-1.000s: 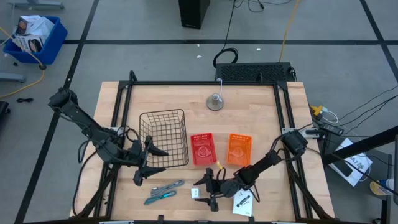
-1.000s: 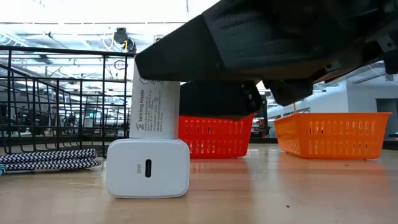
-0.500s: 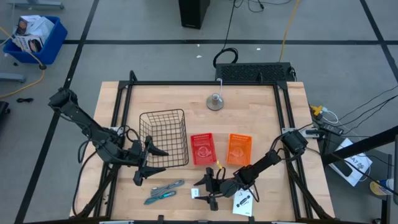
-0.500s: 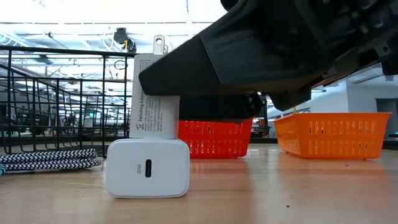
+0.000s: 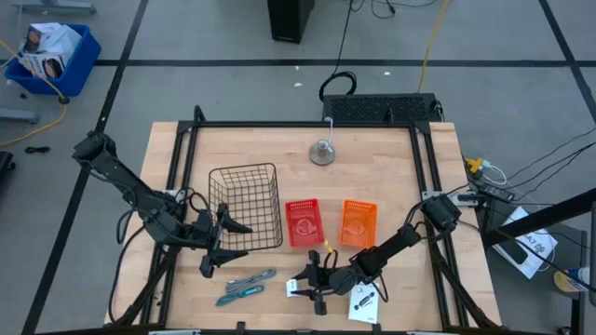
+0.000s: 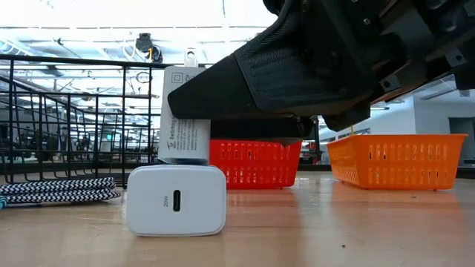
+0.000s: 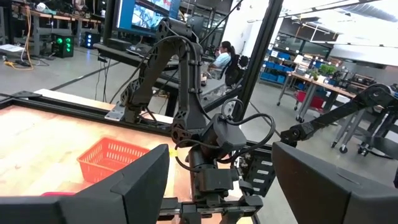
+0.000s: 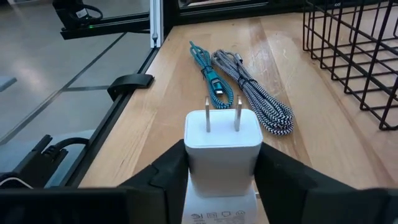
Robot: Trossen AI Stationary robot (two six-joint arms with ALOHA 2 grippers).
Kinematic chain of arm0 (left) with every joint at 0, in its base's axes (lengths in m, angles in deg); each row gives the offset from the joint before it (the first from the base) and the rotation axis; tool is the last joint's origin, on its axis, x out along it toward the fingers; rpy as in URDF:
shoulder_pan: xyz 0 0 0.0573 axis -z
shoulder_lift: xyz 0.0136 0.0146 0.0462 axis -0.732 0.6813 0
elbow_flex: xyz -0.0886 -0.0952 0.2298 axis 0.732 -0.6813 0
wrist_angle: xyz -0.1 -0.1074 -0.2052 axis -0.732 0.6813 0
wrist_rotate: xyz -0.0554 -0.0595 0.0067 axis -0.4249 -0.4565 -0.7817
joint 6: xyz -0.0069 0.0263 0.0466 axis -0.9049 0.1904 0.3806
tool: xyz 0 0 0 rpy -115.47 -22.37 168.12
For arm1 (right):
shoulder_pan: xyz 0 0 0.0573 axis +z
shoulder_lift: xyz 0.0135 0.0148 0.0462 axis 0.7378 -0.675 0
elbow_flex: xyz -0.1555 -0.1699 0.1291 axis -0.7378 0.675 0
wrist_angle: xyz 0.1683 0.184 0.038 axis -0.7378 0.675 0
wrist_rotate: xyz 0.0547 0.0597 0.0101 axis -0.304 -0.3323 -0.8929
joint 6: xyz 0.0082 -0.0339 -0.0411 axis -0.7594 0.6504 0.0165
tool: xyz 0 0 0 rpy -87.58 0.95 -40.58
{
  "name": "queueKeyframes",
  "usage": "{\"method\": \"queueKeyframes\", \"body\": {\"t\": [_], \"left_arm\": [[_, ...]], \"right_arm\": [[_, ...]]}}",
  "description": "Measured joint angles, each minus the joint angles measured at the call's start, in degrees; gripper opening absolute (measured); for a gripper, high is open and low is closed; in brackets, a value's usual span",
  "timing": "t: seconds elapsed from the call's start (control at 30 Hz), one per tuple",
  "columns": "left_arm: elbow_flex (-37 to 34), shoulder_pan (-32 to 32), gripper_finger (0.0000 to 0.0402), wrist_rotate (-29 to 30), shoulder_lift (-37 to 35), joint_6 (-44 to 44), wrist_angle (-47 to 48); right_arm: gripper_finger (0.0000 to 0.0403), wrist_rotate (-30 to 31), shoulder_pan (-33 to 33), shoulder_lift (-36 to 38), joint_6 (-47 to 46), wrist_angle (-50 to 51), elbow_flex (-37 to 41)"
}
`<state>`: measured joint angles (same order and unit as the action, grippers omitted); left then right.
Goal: Pick and place items into bin
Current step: Put the white charger adapter into the red basket
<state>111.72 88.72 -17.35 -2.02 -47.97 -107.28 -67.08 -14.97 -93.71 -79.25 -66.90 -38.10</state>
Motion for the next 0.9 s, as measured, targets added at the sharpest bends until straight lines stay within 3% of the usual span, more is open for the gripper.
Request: {"method": "queueKeyframes", "body": {"t": [0.23, 0.53, 0.9], "left_arm": [[0.00, 0.00, 0.0292, 0.01, 0.00, -0.04, 0.00], [0.00, -0.02, 0.0292, 0.02, 0.00, 0.15, 0.01], [0.00, -0.02, 0.0292, 0.03, 0.00, 0.22, 0.01]], "right_arm": [[0.0164, 0.00, 0.00, 0.00, 0.02, 0.00, 0.00], [0.0149, -0.07, 0.11, 1.98, 3.20, -0.93, 0.02], [0.0151, 3.55, 0.15, 8.92, 4.37, 12.61, 0.02]]}}
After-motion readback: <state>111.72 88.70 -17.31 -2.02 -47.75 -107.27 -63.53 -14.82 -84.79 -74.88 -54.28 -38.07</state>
